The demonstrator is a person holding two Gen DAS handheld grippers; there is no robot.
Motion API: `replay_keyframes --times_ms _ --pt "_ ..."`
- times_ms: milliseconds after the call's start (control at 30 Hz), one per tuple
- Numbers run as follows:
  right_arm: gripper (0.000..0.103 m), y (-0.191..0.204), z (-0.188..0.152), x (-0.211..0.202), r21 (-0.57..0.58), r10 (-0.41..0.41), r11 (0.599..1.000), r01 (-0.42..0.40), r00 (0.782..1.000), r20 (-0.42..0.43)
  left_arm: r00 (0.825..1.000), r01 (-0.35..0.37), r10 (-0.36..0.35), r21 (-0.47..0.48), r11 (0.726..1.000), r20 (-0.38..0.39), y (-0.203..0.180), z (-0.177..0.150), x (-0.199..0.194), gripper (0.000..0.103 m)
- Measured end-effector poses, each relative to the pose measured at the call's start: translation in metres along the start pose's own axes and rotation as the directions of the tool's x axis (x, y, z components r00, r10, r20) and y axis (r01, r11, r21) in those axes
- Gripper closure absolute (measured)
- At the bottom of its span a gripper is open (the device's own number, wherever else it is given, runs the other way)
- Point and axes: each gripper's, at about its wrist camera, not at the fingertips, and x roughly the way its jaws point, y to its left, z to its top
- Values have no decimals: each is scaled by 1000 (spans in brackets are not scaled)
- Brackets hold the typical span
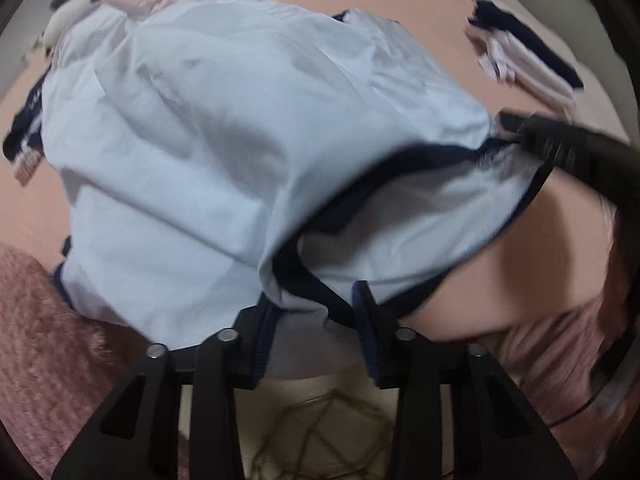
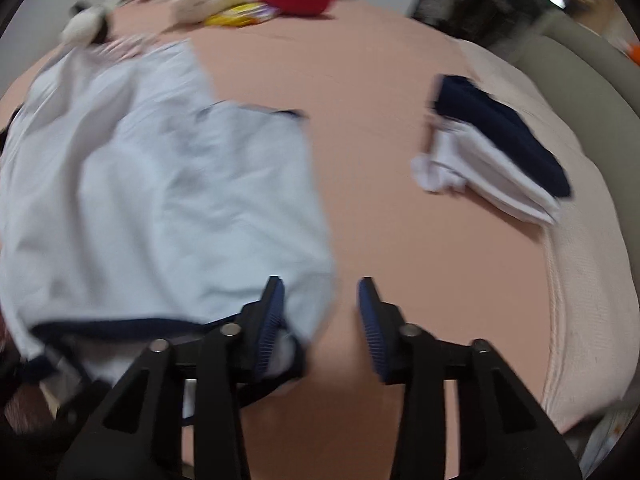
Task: Fold clothes
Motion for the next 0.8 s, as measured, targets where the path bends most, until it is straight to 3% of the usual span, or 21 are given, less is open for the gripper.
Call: replay_keyframes --times_ms 67,100,167,233,267,333,467,600,800 --pt "68 -21 -1 -2 62 -25 998 26 1000 -7 1000 9 -9 8 1000 -25 5 -5 -2 80" --pt "68 -32 -4 -3 96 0 995 2 1000 -20 998 36 -36 -8 999 -44 10 -7 -3 82" --pt "67 -53 -10 -5 165 82 984 -73 996 -47 987 146 -151 -88 985 -53 26 -11 -6 82" --pt "64 -64 -17 -6 209 215 958 -196 974 -71 964 257 -265 -155 954 -32 38 -14 -12 82" --pt "60 -61 -19 -10 195 247 954 -229 966 -77 959 274 -281 -175 946 -20 41 -15 -14 81" --pt "42 -50 -20 -18 143 272 955 -258 959 -85 962 267 -273 -205 942 -1 46 -16 -16 78" --pt "38 -20 -20 -23 39 302 953 -300 950 -83 971 235 -240 -246 940 9 50 -19 -15 58" --pt "36 11 -22 -7 -23 260 964 -265 957 -128 978 203 -208 -279 939 12 52 -25 -11 57" --pt "36 7 -20 -12 32 201 979 -199 977 -70 988 149 -155 -292 945 5 53 -34 -8 58"
